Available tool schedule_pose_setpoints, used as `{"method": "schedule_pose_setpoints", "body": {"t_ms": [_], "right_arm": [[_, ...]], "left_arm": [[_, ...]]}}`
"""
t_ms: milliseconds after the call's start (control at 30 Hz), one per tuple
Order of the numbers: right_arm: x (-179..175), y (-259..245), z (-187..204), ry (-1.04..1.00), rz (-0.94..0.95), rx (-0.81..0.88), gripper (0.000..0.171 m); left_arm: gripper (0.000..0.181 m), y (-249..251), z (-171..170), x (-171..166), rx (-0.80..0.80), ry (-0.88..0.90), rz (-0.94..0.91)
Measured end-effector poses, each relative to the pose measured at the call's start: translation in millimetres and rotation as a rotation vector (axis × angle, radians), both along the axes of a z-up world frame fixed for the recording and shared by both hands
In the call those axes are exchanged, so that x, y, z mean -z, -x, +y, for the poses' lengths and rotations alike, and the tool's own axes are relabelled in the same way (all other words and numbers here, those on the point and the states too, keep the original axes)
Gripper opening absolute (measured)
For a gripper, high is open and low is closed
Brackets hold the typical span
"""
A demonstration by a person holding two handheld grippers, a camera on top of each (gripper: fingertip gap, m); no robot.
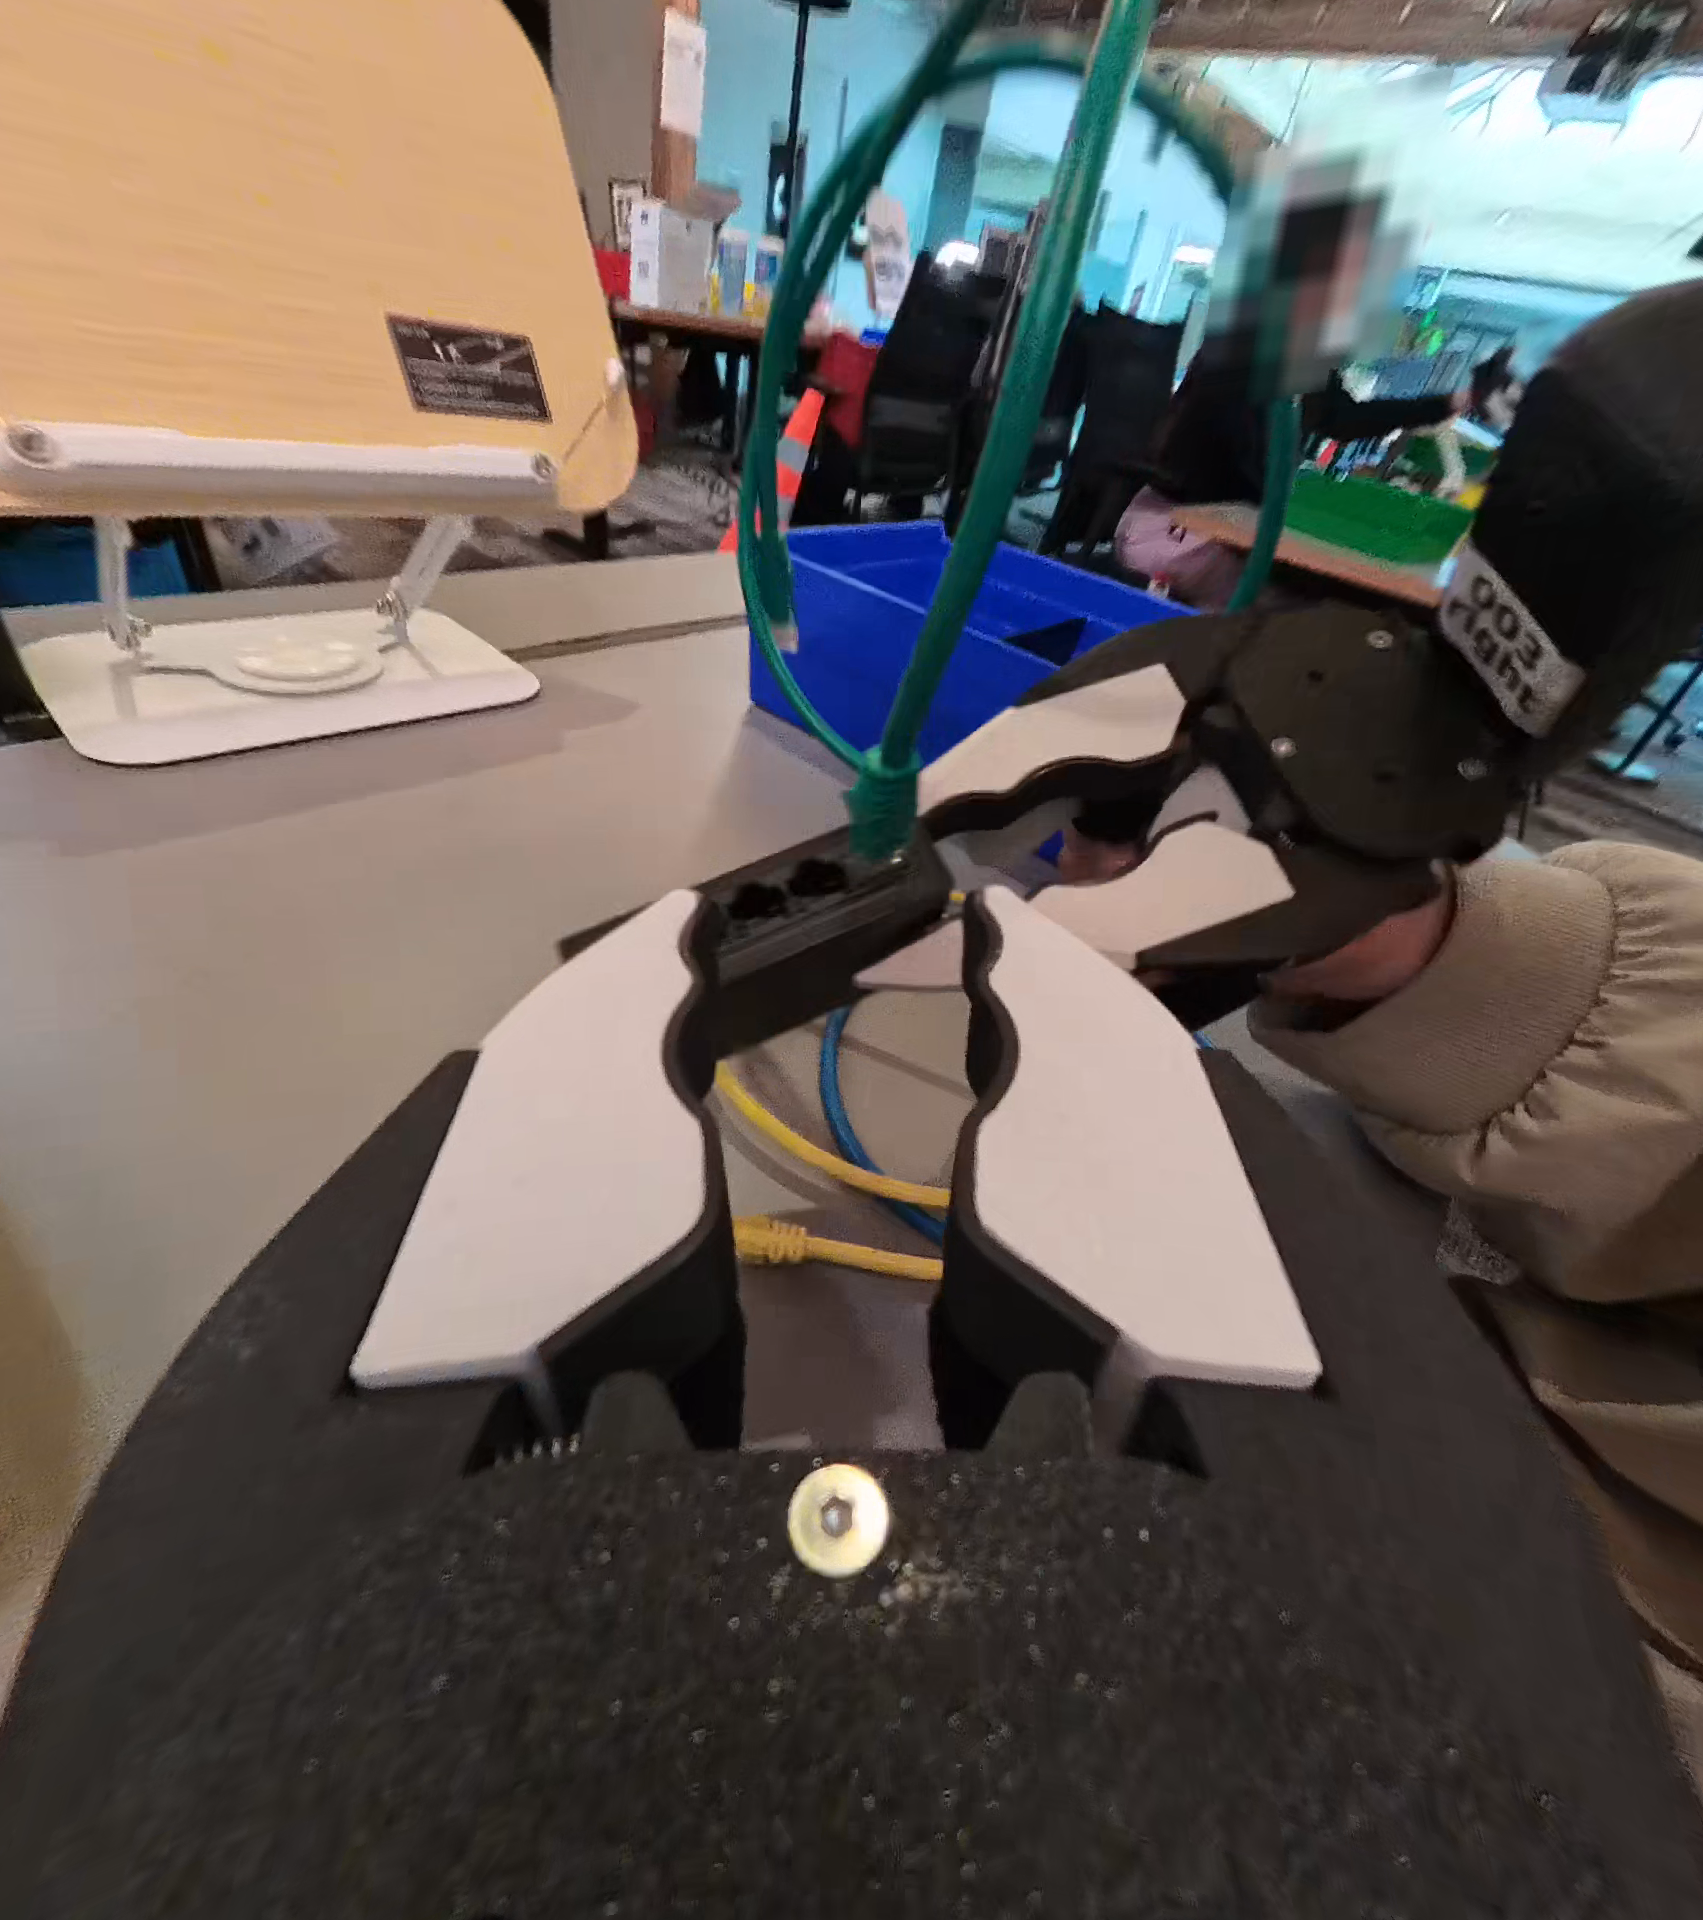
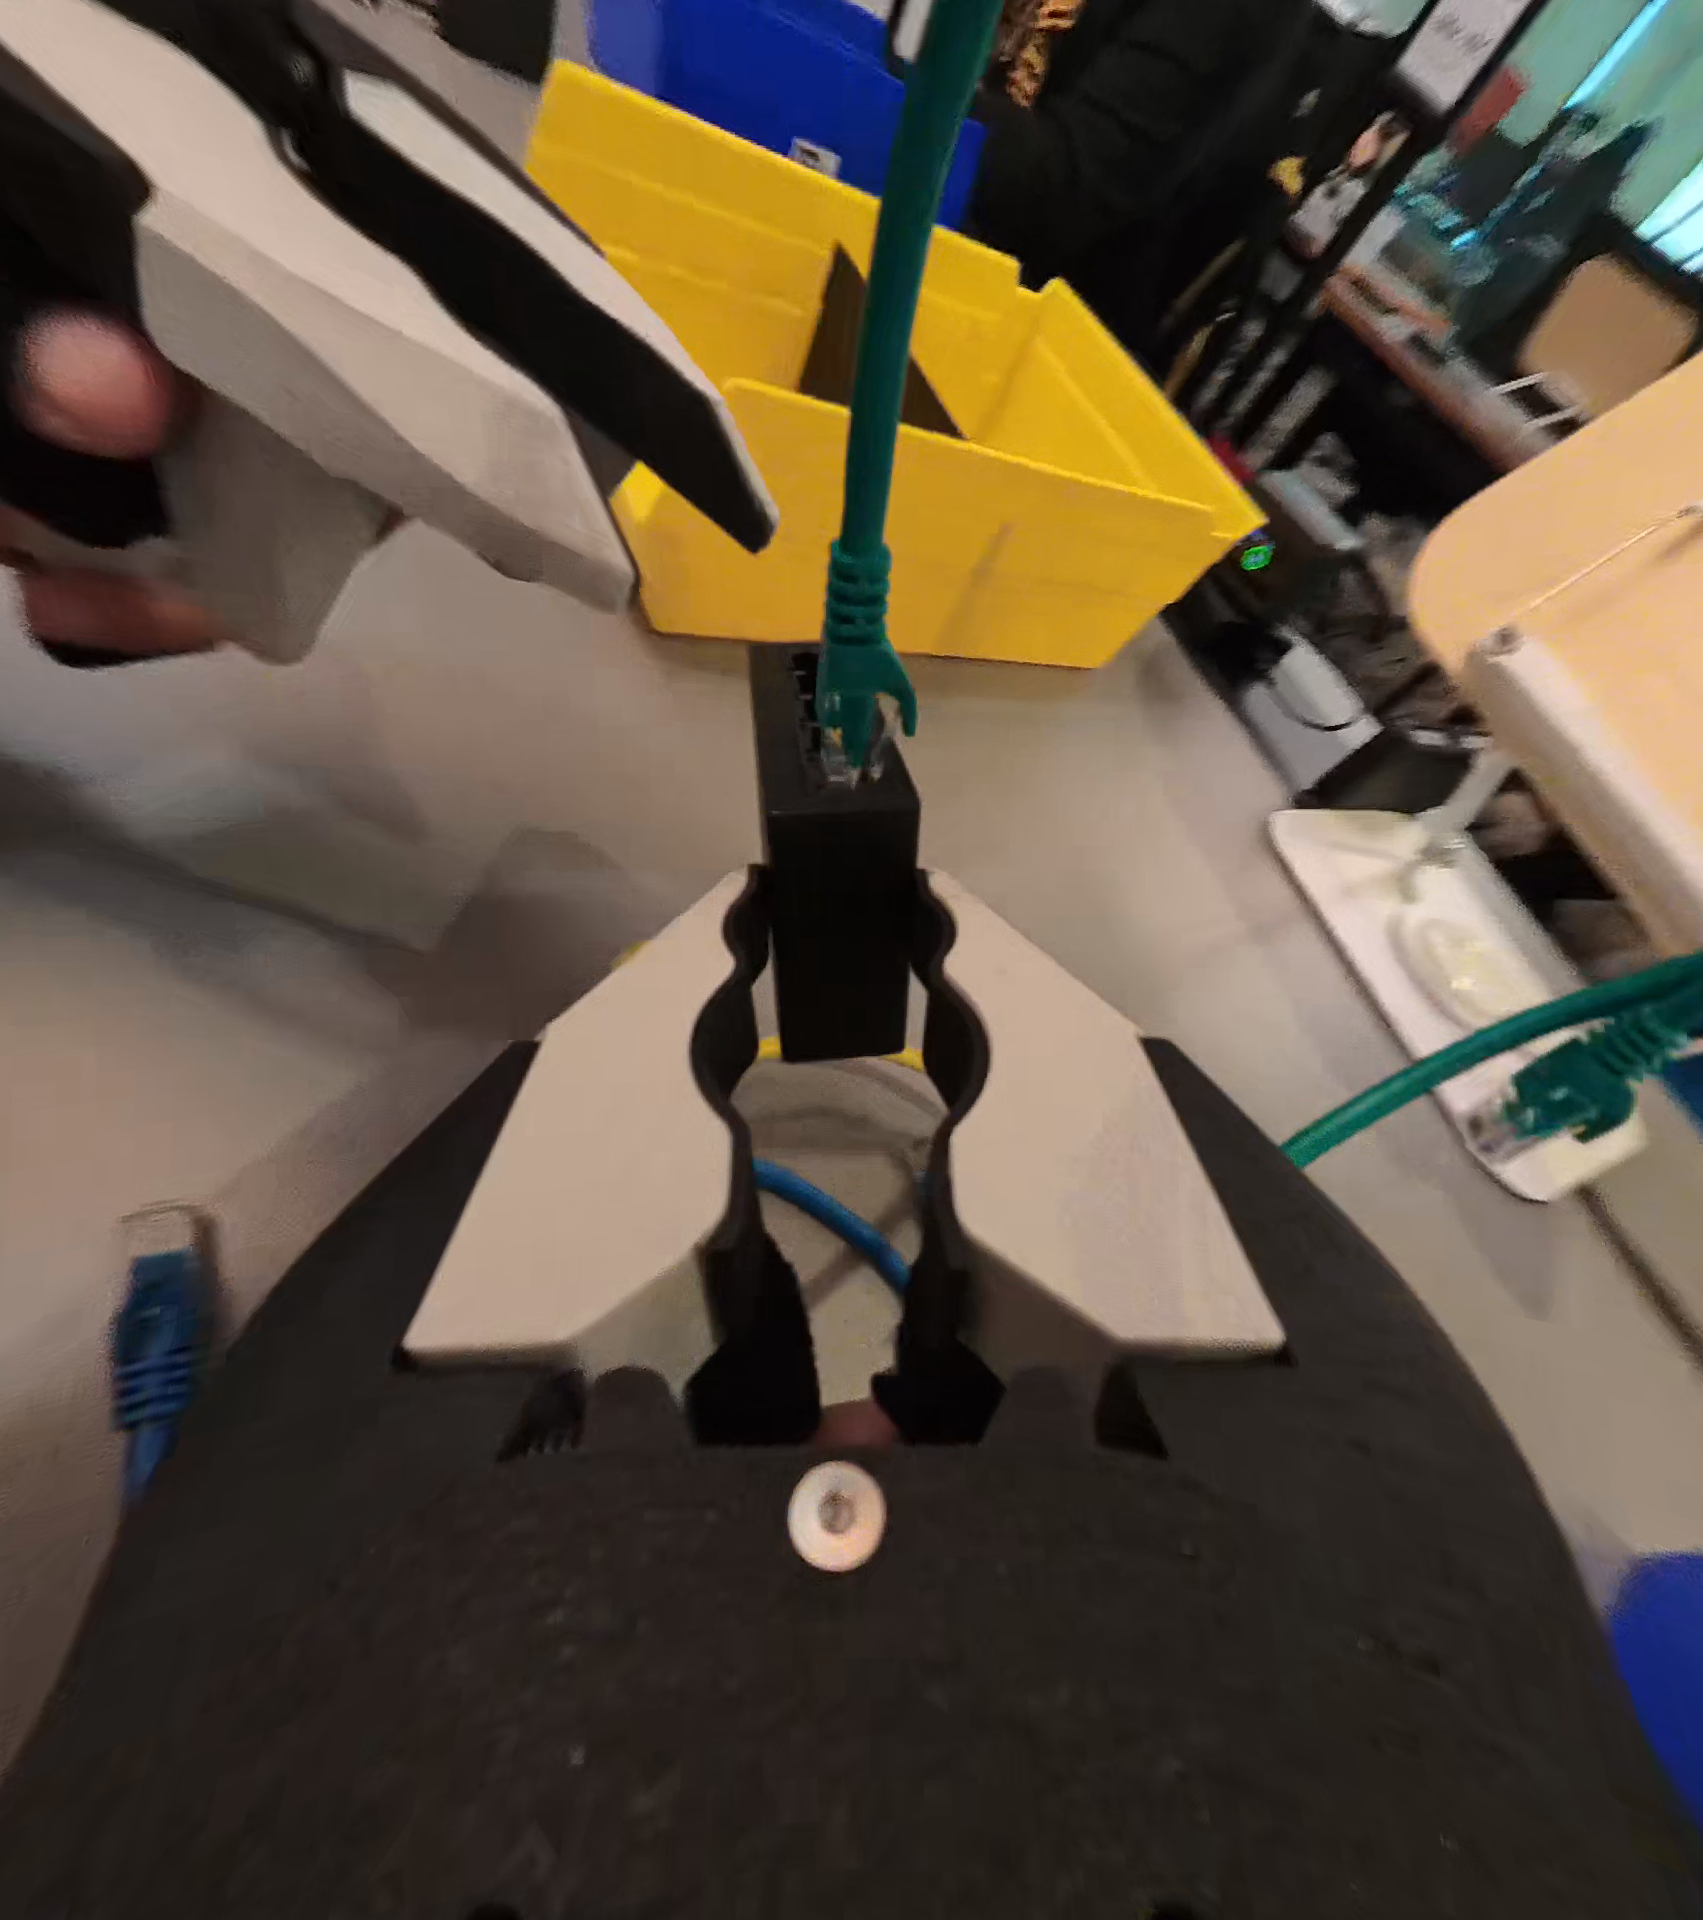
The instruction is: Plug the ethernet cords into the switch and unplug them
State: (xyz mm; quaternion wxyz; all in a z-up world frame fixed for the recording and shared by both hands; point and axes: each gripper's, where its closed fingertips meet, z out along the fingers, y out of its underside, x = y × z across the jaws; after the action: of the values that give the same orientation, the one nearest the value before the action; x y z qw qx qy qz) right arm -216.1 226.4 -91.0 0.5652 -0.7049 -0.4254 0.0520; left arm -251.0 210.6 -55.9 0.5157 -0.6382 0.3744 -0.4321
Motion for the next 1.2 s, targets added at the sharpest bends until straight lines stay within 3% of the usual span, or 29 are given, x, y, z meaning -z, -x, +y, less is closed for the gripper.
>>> {"method": "schedule_pose_setpoints", "body": {"t_ms": [100, 333, 600, 833, 967, 1200], "right_arm": [[2, -1, 2, -0.095, -0.067, 0.049, 0.026], [7, 4, -2, -0.208, -0.188, 0.063, 0.026], [7, 3, -3, -0.234, -0.215, 0.070, 0.026], [13, 2, -2, -0.231, -0.235, 0.077, 0.026], [18, 2, -2, -0.228, -0.257, 0.081, 0.026], [24, 0, 1, -0.229, -0.298, 0.101, 0.026]], "left_arm": [[0.041, -13, -2, 2, -0.039, -0.017, 0.047], [0.012, -25, -1, 3, -0.052, -0.041, 0.099], [0.011, -22, -2, 4, -0.099, -0.095, 0.137], [0.021, -24, -7, 8, -0.030, 0.014, 0.114], [0.013, -19, -2, 16, -0.065, 0.017, 0.177], [0.019, -17, 0, 20, -0.111, -0.060, 0.279]]}}
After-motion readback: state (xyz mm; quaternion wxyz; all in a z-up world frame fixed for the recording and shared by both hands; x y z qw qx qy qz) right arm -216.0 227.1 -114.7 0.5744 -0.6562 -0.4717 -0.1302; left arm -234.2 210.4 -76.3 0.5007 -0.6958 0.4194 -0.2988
